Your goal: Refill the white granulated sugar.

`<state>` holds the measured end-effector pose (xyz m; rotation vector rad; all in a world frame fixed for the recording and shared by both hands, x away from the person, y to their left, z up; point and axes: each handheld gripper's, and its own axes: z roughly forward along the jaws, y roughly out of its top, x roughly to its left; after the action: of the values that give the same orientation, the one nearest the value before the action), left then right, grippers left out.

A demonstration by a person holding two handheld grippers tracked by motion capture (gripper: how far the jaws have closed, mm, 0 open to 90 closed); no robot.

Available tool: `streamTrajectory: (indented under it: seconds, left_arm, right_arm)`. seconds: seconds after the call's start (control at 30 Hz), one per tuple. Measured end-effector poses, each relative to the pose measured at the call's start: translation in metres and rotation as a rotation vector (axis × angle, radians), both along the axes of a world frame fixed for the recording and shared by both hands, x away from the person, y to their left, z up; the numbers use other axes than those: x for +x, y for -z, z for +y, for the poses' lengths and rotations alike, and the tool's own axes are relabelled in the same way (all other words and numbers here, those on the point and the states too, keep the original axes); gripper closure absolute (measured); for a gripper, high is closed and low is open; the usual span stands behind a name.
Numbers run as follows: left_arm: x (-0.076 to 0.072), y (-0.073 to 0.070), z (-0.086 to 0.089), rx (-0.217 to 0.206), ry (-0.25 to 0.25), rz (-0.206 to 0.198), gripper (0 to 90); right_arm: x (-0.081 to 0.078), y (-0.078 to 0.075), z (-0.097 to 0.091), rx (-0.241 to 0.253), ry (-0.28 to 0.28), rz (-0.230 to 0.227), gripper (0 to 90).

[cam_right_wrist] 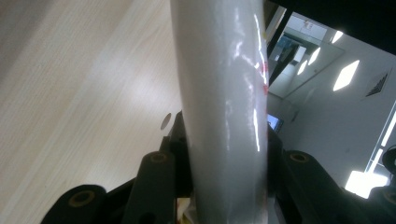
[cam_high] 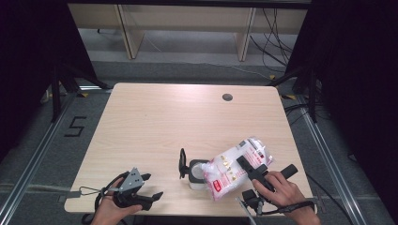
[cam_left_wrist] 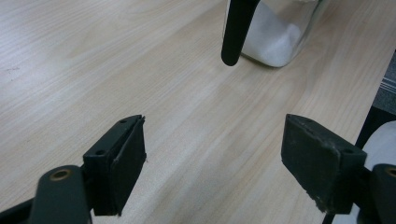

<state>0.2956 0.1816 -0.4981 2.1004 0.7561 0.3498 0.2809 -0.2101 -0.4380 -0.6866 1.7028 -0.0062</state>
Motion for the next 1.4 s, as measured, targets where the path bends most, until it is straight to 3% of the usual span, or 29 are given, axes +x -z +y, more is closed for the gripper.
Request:
streamTrajectory:
  seconds: [0.13, 0.23, 0.77, 0.83, 0.9, 1.23, 1.4]
  left_arm:
    - [0.0, -0.0004, 0.0003, 0.0, 0.008, -0.002, 21.6]
    - [0.0, -0.0004, 0.0002, 0.0, 0.008, -0.001, 21.6]
    - [0.0002, -0.0001, 0.0001, 0.002, 0.003, -0.003, 21.6]
    - [-0.0001, 0.0001, -0.0002, -0.002, -0.001, 0.003, 21.6]
    - [0.0004, -0.0005, 0.0002, 0.004, 0.01, -0.007, 21.6]
    - [0.0, -0.0005, 0.0002, 0.001, 0.005, -0.003, 21.5]
    - [-0.0001, -0.0003, -0.0001, -0.003, 0.004, -0.002, 21.6]
  right_arm:
    - [-0.0002, -0.0004, -0.0004, 0.004, 0.0, -0.001, 68.8]
    - [0.001, -0.0026, 0.0011, -0.023, -0.019, -0.001, 68.7]
    - [-0.001, -0.0025, 0.0005, -0.007, 0.002, -0.002, 68.8]
    - [0.0, -0.0045, 0.002, -0.028, -0.017, -0.005, 68.8]
    - [-0.0015, -0.0034, 0.0, 0.0, 0.007, -0.002, 68.8]
    - [-0.0022, -0.0043, 0.0003, -0.002, 0.005, -0.01, 68.8]
    - [-0.0012, -0.0073, 0.0015, -0.03, -0.009, -0.013, 68.8]
